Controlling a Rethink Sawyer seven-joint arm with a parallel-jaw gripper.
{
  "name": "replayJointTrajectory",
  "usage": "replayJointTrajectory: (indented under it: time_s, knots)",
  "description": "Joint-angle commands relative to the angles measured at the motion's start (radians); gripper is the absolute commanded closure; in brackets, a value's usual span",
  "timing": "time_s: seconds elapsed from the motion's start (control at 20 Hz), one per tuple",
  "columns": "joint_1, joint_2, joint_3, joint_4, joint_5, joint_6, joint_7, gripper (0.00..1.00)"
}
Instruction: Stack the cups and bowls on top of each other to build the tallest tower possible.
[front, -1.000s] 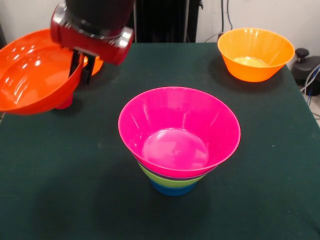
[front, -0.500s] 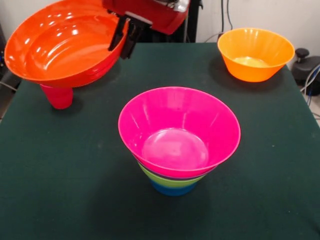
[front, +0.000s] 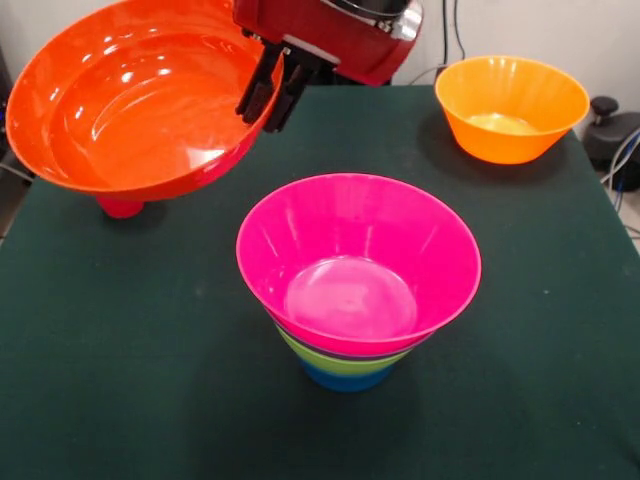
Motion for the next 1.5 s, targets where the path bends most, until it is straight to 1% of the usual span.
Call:
replayJointTrajectory:
  time_s: [0.05, 0.1, 0.25, 0.3, 0.45, 0.55, 0.65, 0.75, 0.8, 0.95, 1.0, 1.15, 1.25, 1.35, 1.4, 1.45, 1.5]
  knots:
    - [0.037, 0.104, 0.01, -0.152, 0.008, 0.14, 0.227, 1.0]
    - [0.046, 0.099, 0.006, -0.14, 0.011, 0.135, 0.245, 1.0]
    - [0.06, 0.111, -0.009, -0.152, 0.019, 0.135, 0.281, 1.0]
    - [0.062, 0.127, -0.018, -0.181, 0.023, 0.152, 0.296, 1.0]
    - [0.071, 0.144, -0.044, -0.214, 0.035, 0.187, 0.324, 1.0]
    - [0.085, 0.144, -0.059, -0.212, 0.043, 0.202, 0.35, 1.0]
    - [0.104, 0.133, -0.067, -0.185, 0.049, 0.204, 0.382, 1.0]
    - [0.117, 0.139, -0.074, -0.178, 0.054, 0.2, 0.419, 1.0]
    - [0.121, 0.154, -0.079, -0.196, 0.059, 0.207, 0.443, 1.0]
    - [0.131, 0.167, -0.087, -0.209, 0.072, 0.214, 0.481, 1.0]
    - [0.128, 0.184, -0.093, -0.24, 0.081, 0.231, 0.492, 1.0]
    - [0.132, 0.197, -0.1, -0.254, 0.092, 0.232, 0.515, 1.0]
    - [0.137, 0.195, -0.102, -0.24, 0.099, 0.219, 0.528, 1.0]
    - [0.136, 0.214, -0.107, -0.259, 0.111, 0.218, 0.542, 1.0]
    - [0.129, 0.246, -0.113, -0.303, 0.124, 0.226, 0.556, 1.0]
    - [0.129, 0.254, -0.115, -0.31, 0.129, 0.222, 0.562, 1.0]
    - [0.118, 0.291, -0.126, -0.361, 0.144, 0.231, 0.574, 1.0]
